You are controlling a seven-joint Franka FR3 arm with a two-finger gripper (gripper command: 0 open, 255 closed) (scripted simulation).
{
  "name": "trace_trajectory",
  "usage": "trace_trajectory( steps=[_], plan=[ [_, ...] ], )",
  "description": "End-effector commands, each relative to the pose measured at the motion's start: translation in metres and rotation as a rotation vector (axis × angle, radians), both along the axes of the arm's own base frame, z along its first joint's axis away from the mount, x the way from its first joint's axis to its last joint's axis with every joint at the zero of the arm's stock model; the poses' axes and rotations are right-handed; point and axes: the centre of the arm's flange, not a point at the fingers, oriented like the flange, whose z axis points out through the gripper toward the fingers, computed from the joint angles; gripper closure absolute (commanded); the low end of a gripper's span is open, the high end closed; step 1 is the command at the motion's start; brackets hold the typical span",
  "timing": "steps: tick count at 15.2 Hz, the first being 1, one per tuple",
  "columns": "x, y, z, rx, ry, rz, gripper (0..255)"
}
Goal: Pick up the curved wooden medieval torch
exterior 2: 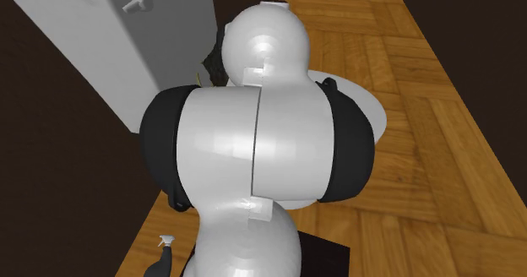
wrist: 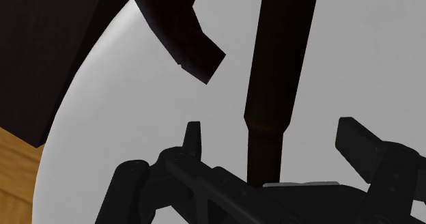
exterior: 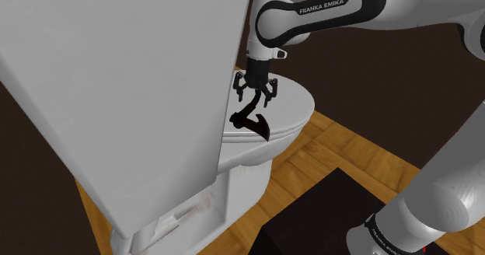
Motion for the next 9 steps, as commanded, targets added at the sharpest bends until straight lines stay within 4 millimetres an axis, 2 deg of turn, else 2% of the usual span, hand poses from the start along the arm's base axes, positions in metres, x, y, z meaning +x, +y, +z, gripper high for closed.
trace_trajectory(
  steps=[1, 2, 9],
  plan=[
    [-0.0002, 0.0002, -0.0043, 0.000, 0.000, 0.000, 0],
    [0.0005, 0.0003, -0.0046, 0.000, 0.000, 0.000, 255],
    [0.0001, 0.0003, -0.0056, 0.000, 0.000, 0.000, 255]
  ],
)
